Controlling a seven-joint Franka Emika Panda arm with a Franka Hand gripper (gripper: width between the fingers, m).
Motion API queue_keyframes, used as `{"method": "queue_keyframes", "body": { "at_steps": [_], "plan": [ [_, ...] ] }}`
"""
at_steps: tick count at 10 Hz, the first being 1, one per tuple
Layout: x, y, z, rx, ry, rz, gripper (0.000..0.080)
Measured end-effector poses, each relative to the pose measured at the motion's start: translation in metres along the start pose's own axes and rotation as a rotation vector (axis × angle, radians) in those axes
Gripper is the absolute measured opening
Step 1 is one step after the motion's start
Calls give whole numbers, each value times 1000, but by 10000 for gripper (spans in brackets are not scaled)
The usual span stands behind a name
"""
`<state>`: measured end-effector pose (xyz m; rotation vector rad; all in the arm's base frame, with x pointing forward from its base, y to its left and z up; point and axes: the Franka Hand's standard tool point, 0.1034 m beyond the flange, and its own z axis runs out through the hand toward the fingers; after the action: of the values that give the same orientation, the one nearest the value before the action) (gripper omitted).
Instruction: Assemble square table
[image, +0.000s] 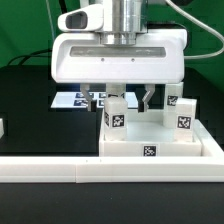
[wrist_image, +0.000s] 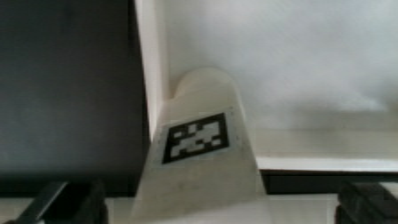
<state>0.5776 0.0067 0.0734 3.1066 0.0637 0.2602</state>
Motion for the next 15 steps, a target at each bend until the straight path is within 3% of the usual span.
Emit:
{"method": "queue_keyframes", "body": {
  "at_steps": [3, 6, 9, 13, 15],
  "plan": [
    [0, 0, 0, -10, -2, -63, 649],
    [0, 0, 0, -9, -1, -43, 291],
    [1, 0, 0, -8, 0, -10, 291],
    [0, -1, 1, -12, 24, 371, 291],
    [-3, 5, 1, -25, 49, 503, 292]
  ]
}}
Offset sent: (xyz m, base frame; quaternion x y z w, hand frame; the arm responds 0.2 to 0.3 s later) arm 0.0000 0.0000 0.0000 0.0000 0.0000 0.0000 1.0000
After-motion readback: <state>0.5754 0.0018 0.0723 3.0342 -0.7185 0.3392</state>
